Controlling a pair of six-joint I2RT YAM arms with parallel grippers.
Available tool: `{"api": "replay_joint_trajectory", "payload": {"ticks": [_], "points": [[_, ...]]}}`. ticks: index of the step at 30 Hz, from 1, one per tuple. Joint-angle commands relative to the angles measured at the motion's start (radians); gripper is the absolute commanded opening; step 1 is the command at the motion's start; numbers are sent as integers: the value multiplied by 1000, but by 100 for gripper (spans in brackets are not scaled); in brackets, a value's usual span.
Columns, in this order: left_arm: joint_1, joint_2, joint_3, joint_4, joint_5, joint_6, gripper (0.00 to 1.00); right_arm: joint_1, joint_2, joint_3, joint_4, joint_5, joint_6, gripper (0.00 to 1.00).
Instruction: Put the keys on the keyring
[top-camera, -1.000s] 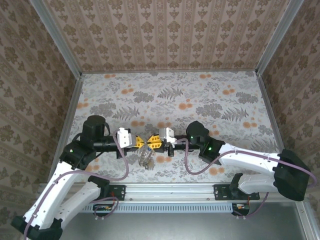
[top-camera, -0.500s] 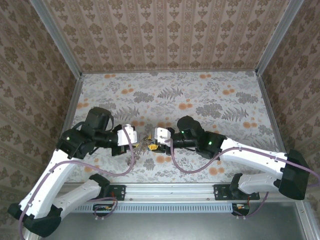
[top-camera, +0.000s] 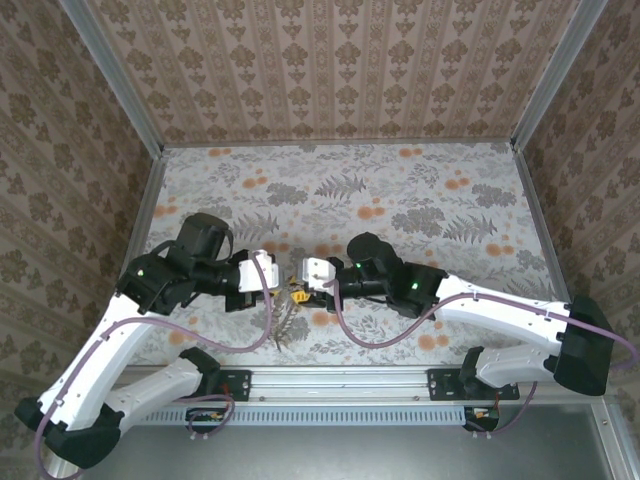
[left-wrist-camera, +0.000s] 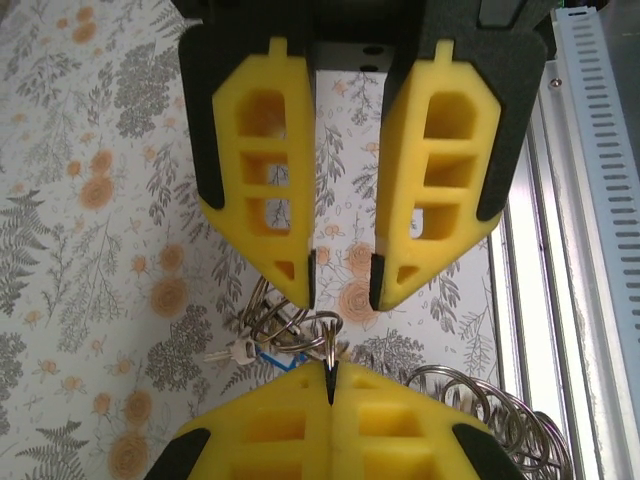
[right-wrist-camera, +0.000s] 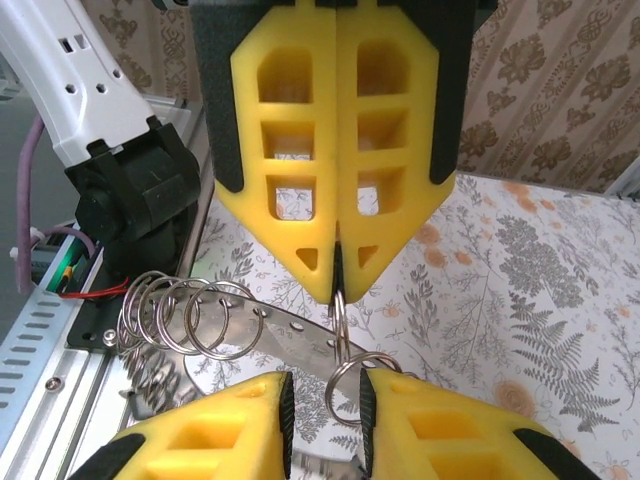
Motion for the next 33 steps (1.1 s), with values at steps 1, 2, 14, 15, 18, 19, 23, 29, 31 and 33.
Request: {"api": "replay_joint_trajectory", "payload": {"ticks": [1,2,14,15,18,19,23,29,31,33], "points": [[-5,-50,-8,92,59,2,0,7,4,6,30,-37,24,27],[-3,-68,-31,136,80,-8,0,7,-4,-13,59,-40,31,27],[86,-212,-340,783,383,-335,0,-34,-134,-204,398,-100,138,22],[86,-211,-351,817,389,-353,0,-37,-140,-209,409,-109,144,22],[86,-212,-394,947,406,-423,0,-48,-154,-222,433,-120,154,21],[87,-212,-408,991,409,-449,0,-51,-156,-225,441,-123,156,19],[86,-205,-437,1077,411,-497,0,-59,-158,-241,496,-119,180,9],[82,-213,-393,882,380,-410,4,-68,-172,-192,348,-82,105,0],[82,-214,-344,713,332,-324,28,-68,-173,-138,171,-68,26,0],[83,-204,-298,578,288,-260,39,-68,-166,-83,-2,-50,-48,0]]}}
